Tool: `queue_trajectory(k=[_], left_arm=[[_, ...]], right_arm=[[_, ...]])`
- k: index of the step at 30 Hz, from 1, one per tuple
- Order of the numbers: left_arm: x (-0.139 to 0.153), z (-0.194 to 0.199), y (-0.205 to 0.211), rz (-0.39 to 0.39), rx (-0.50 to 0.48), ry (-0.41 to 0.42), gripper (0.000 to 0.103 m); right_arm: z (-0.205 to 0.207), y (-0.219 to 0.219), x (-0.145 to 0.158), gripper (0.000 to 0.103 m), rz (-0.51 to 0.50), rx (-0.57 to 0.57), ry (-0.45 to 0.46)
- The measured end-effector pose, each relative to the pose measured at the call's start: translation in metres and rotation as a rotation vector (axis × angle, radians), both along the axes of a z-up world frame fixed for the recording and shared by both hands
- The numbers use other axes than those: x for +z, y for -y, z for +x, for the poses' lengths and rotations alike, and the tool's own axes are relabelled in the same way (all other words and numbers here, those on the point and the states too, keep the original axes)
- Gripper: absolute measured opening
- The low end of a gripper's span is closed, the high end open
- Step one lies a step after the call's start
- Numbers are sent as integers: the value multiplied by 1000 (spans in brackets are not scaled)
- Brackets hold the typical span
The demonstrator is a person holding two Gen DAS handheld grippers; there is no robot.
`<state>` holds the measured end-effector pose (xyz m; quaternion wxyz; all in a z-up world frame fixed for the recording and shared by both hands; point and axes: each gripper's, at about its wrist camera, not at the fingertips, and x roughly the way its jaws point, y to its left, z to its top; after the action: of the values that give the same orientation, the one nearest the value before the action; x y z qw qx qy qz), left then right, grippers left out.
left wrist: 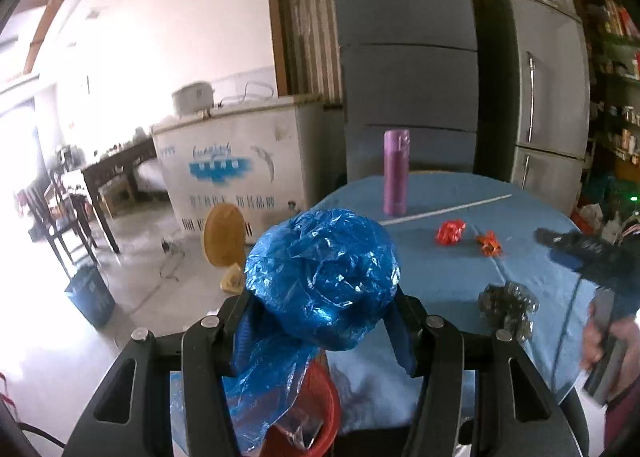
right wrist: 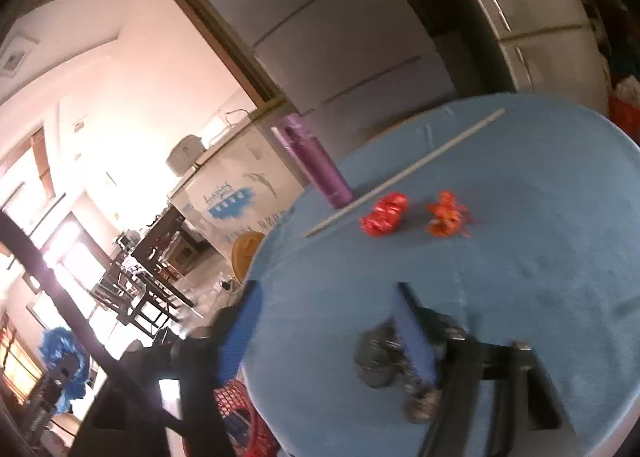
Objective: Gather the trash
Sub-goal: 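Carry the blue bag and black bag over the red wastebasket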
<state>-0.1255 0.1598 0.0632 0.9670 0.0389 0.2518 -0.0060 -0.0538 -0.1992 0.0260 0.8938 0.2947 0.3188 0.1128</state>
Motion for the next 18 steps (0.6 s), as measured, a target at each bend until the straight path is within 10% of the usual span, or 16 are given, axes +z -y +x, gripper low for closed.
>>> queue_trajectory(k=[10, 18], left_arm=[[-34, 7, -12, -28, 4, -114, 57], [-31, 1, -12, -25, -19, -115, 57]], right_arm=[[4, 44, -58, 79, 67, 0, -182], [27, -9, -95, 79, -115, 86, -278]])
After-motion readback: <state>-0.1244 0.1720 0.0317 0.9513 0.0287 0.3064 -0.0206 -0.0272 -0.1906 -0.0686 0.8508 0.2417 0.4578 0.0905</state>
